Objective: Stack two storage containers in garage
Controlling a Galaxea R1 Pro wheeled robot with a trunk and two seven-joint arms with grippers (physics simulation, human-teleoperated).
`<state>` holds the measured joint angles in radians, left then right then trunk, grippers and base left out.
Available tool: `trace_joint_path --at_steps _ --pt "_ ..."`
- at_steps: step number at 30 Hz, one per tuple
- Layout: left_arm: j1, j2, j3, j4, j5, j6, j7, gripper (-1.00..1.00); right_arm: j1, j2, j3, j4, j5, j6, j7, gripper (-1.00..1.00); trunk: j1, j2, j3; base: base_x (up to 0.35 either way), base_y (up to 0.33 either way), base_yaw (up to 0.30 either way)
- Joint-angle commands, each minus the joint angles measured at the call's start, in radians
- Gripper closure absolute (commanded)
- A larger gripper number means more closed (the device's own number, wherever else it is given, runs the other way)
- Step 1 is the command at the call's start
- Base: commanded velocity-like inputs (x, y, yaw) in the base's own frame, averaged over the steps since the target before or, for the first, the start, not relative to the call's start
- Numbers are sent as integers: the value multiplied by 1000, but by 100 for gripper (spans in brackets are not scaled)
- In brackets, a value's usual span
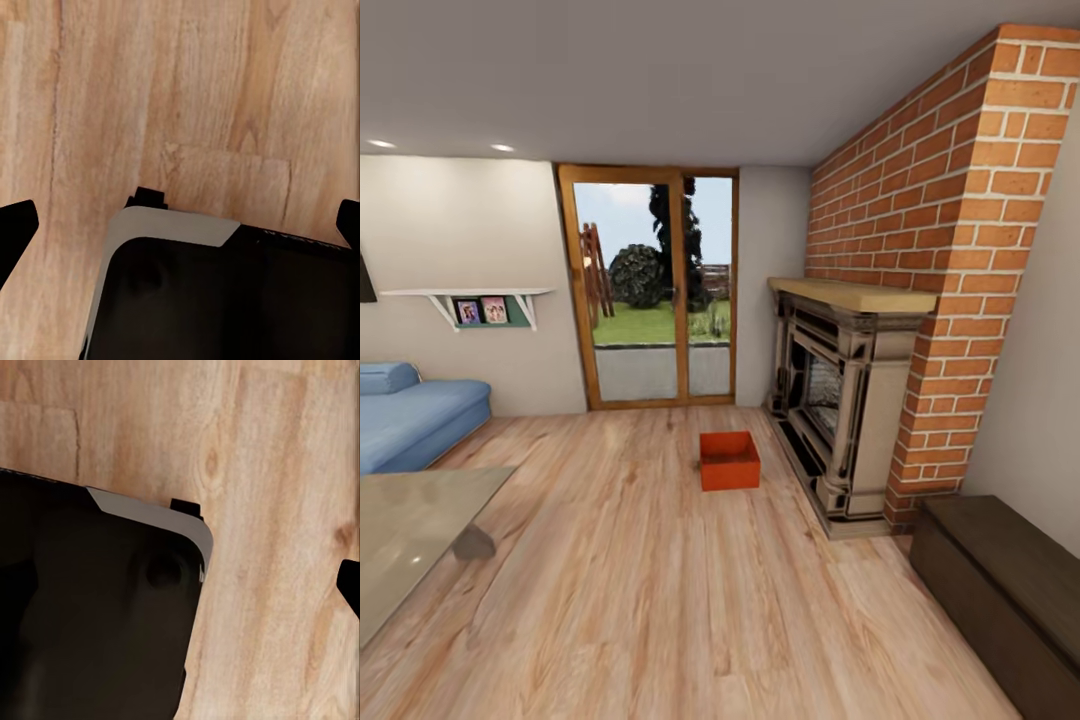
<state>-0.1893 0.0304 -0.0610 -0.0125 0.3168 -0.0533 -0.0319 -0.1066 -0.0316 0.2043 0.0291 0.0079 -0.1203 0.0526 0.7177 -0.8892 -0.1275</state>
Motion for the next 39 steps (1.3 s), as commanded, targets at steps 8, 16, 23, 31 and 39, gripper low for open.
trace_joint_path --at_steps 8,16,23,31,39 --pt "-1 0 -7 2 10 -1 -4 -100 -2 1 4 3 1 -7 3 -100 1 -1 -1 323 -7 0" --pt "-1 0 -5 2 10 1 -5 -100 -1 1 4 3 3 -10 3 -100 1 -1 -1 325 0 0" --pt "-1 0 -5 2 10 0 -5 -100 -2 1 4 3 5 -10 3 -100 1 -1 -1 325 0 0" --pt "-1 0 -5 2 10 0 -4 -100 -2 4 3 3 3 -9 3 -100 1 -1 -1 326 0 0" --pt "-1 0 -5 2 10 0 -4 -100 -2 5 3 3 4 -9 3 -100 1 -1 -1 326 0 0"
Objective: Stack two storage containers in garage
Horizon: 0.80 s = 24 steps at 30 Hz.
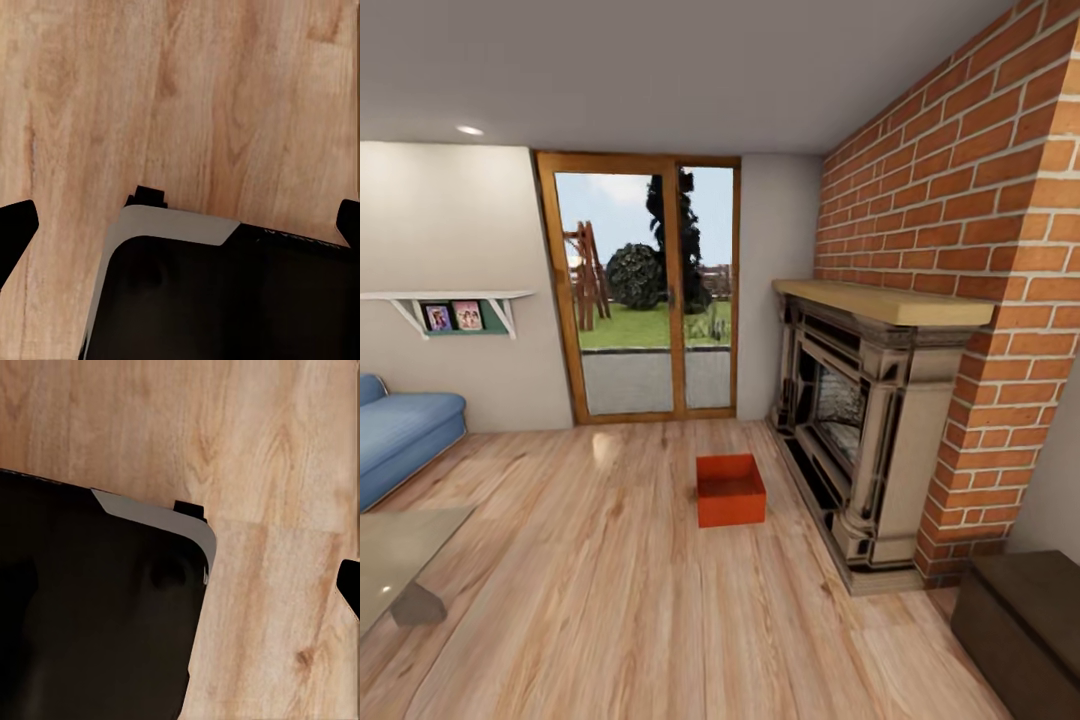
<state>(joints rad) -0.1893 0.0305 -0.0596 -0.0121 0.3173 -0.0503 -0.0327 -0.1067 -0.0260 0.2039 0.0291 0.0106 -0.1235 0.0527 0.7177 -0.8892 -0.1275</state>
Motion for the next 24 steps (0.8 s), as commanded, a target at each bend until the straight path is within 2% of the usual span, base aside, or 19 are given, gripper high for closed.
trace_joint_path --at_steps 1,12,24 --pt "-1 0 -7 1 9 -3 -3 -100 -2 0 3 3 1 -6 3 -100 1 -1 -1 326 0 0" --pt "-1 -1 -10 1 8 -4 -4 -100 -1 -2 3 3 -1 -5 3 -100 1 -1 -1 326 0 0" --pt "-1 0 -9 1 9 -3 -3 -100 -2 -3 6 3 31 -5 1 -100 1 -1 -1 326 0 0"
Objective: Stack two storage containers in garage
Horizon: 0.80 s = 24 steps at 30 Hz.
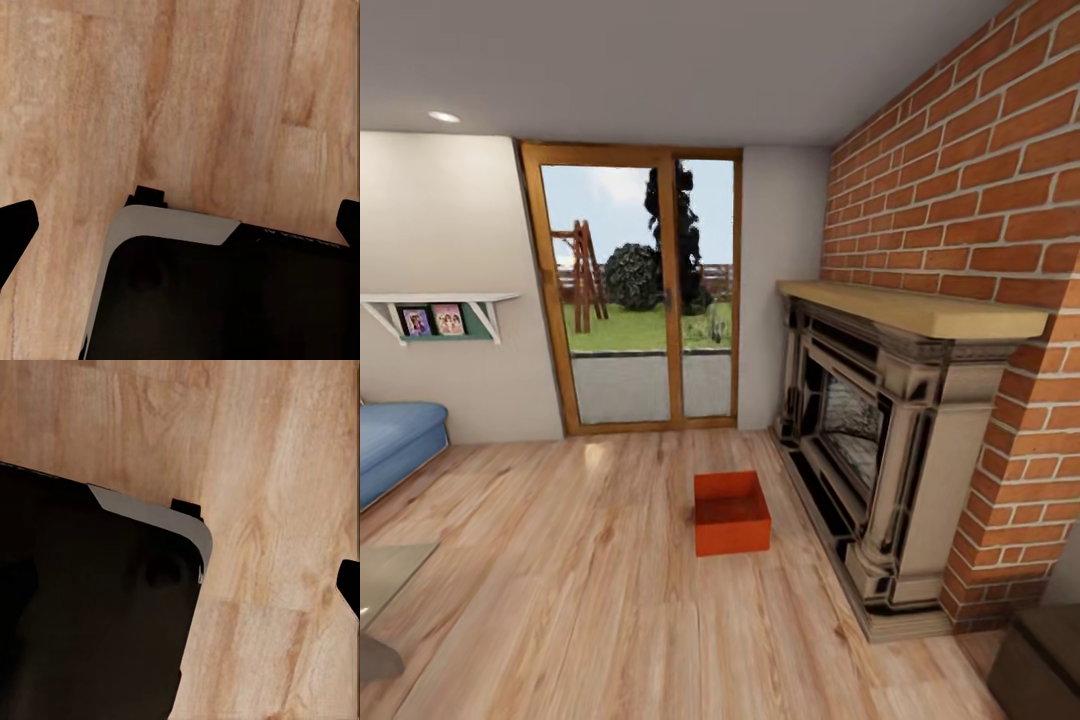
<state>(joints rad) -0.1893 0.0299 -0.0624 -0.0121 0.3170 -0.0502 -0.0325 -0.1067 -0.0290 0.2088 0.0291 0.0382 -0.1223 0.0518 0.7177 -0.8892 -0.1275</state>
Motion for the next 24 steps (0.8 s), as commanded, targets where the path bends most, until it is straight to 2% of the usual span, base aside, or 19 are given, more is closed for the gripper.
trace_joint_path --at_steps 1,19,24 --pt "-1 0 -7 1 10 -3 -3 -100 -2 0 1 3 5 -6 2 -100 1 -1 -1 326 0 0" --pt "-1 -1 -6 1 10 -3 -3 -100 -2 -2 0 3 5 -5 3 -100 1 -1 -1 326 -1 0" --pt "-1 -1 -7 1 9 -4 -3 -100 -2 -2 -1 3 5 -4 3 -100 1 -1 -1 324 -93 0"
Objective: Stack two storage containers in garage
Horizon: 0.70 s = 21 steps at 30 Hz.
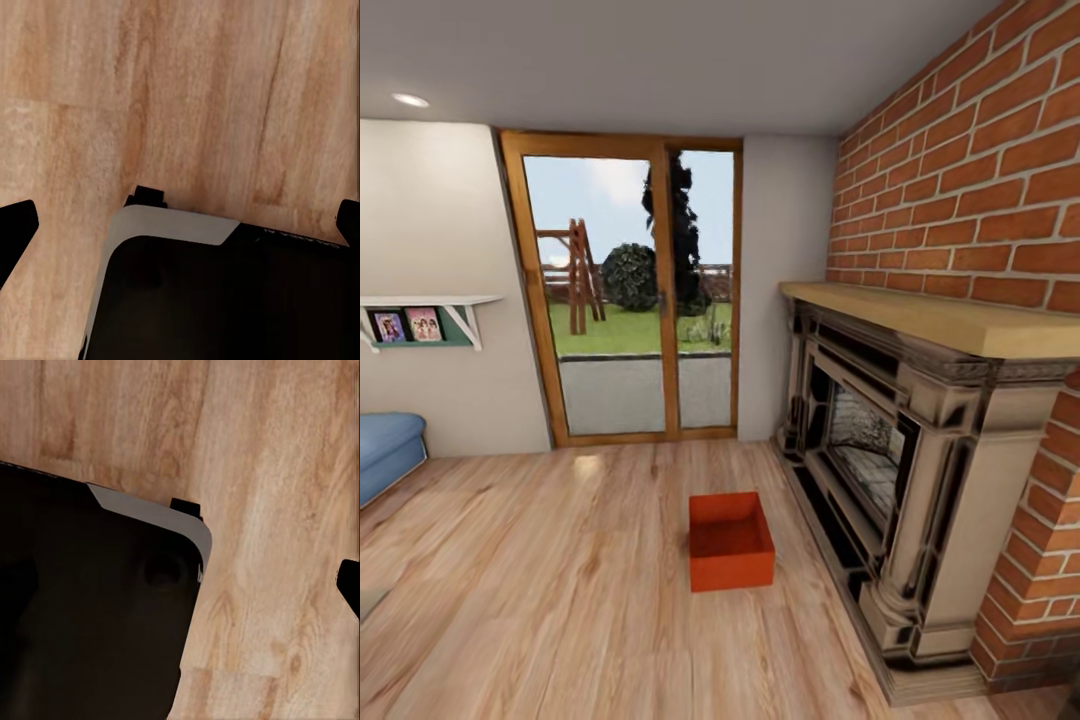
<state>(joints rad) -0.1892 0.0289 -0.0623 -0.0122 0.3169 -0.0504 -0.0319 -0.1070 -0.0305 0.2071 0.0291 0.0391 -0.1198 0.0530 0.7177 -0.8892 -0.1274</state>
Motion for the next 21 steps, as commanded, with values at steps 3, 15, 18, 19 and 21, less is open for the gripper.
trace_joint_path --at_steps 3,15,18,19,21 --pt "-1 0 -7 1 9 -5 -3 -100 -2 0 0 3 3 -5 2 -100 1 -1 -1 318 -151 0" --pt "-1 2 -5 1 10 -3 -3 -100 -2 0 -1 3 1 -8 2 -100 1 -1 -1 320 -48 73" --pt "-1 1 -5 1 10 -3 -3 -100 -1 0 -1 3 2 -8 2 -100 1 -1 -1 322 -1 253" --pt "-1 1 -5 1 10 -3 -3 -100 -1 0 -1 3 2 -8 2 -100 1 -1 -1 322 0 171" --pt "-1 1 -5 1 10 -3 -3 -100 -2 0 0 3 2 -9 1 -100 1 -1 -1 322 0 96"
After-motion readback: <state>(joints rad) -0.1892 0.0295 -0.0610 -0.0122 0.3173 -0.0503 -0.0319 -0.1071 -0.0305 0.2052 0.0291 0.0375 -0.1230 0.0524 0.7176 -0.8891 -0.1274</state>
